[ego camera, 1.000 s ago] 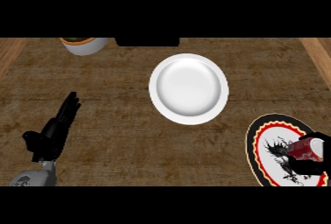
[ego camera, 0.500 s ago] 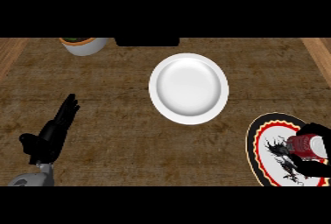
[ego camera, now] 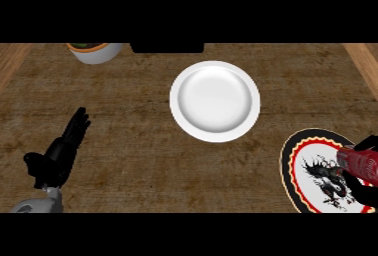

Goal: Pick the can from the plate and place it in the plate

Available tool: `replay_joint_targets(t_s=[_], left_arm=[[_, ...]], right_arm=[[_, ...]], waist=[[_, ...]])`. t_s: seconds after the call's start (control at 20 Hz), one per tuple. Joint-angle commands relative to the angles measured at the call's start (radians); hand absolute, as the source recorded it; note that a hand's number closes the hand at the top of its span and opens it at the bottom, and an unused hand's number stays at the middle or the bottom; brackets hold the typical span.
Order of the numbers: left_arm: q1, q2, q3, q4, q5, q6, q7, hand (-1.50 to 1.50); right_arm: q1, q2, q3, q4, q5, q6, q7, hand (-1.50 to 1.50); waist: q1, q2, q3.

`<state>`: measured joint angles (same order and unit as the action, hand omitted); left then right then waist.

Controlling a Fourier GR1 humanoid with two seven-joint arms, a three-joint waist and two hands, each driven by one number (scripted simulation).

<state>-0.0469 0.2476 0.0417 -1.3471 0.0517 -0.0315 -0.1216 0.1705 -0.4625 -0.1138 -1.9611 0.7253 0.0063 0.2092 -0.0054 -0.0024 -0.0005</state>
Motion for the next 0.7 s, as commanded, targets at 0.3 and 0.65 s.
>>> replay_joint_targets(t_s=[0.3, 0.65], left_arm=[[-0.003, -0.036, -0.006, -0.002, -0.032, 0.005, -0.009, 0.0], [0.07, -0.045, -0.005, -0.028, -0.045, -0.015, -0.046, 0.0]], right_arm=[[-0.184, 0.074, 0.055, -0.168, 0.077, 0.063, 0.137, 1.5], [-0.396, 0.134, 0.158, -0.034, 0.156, 0.114, 0.218, 1.5]], waist=[[0.007, 0.002, 0.0], [0.017, 0.003, 0.0]])
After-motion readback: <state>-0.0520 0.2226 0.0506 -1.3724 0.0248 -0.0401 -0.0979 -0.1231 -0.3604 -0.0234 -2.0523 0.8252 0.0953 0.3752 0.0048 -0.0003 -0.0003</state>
